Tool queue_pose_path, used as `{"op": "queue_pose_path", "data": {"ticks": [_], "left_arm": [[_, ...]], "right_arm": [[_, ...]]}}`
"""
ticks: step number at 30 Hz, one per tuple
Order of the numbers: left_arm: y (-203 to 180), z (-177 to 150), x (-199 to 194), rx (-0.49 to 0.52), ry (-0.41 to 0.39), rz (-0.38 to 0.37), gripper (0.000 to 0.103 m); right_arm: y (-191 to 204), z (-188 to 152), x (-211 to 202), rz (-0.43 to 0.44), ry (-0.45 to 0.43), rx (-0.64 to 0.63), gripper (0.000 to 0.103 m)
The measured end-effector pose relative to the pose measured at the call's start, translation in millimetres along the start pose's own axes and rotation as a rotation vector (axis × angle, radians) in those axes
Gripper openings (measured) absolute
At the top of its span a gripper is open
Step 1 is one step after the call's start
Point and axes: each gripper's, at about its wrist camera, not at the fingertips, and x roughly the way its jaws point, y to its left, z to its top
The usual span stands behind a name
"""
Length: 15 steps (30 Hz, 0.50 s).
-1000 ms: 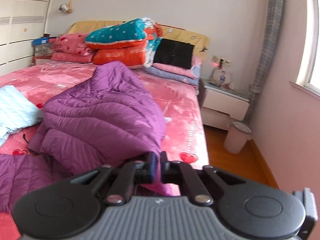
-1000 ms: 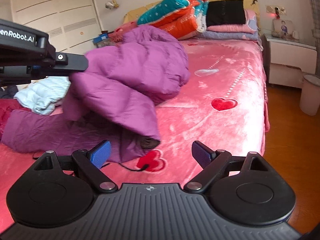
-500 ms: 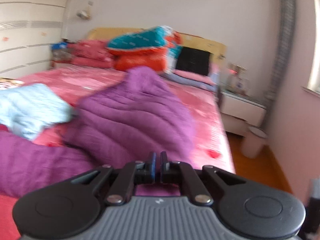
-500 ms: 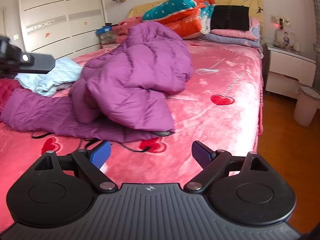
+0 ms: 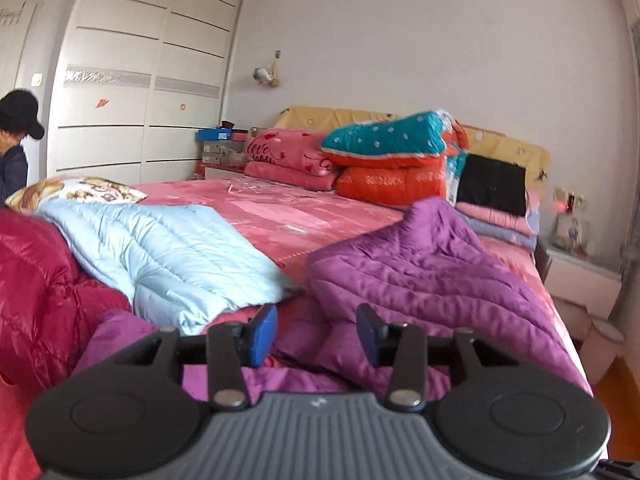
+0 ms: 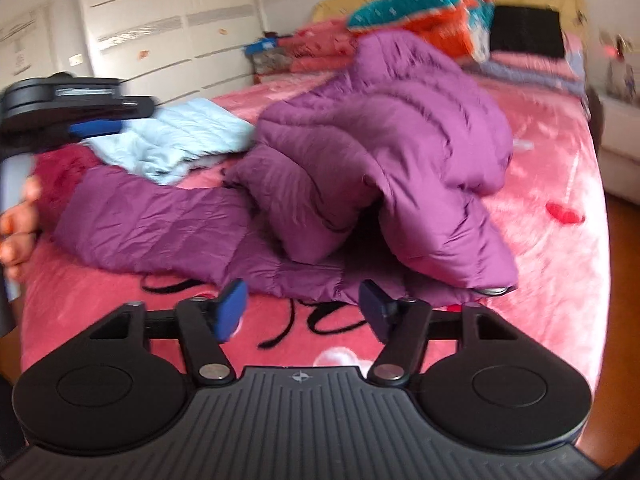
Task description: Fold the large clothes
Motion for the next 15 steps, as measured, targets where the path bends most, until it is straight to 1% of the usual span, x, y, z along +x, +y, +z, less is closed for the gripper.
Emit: {"op": "queue_pose_path", "data": {"ticks": [3,4,5,6,8,12,15], "left_arm": [[14,-1,5,0.007,-0.023,0.016,0.046],[19,-2,3,0.003,-0.029,0.013,0.047],[25,-2,4,-0.005,-0.037,0.010,0.049],[29,-3,5,-0.014,-0.043,0.008,0.050],[37,-6,8,-0.019,-0.040,0.003,0.050],[47,-11,14,-0.031,-0.024,-0.006,0.051],[48,-14,13,-0.032,-0.029,-0.026,0.055]], "right_arm": [[-5,6,24,-0.017,-0.007,0.050,0.077],[-6,6,28,-0.021,-0.010,0.063,0.083],[-6,7,34,-0.026,-0.010,0.076,0.096],[-6,9,40,-0.027,-0.013,0.088,0.101],[1,10,46,-0.032,-0.028,0.094,0.102],[-2,22,62,-0.036,-0.040,0.168,0.102],[1,32,77,-0.045,-0.036,0.201,0.102]]}}
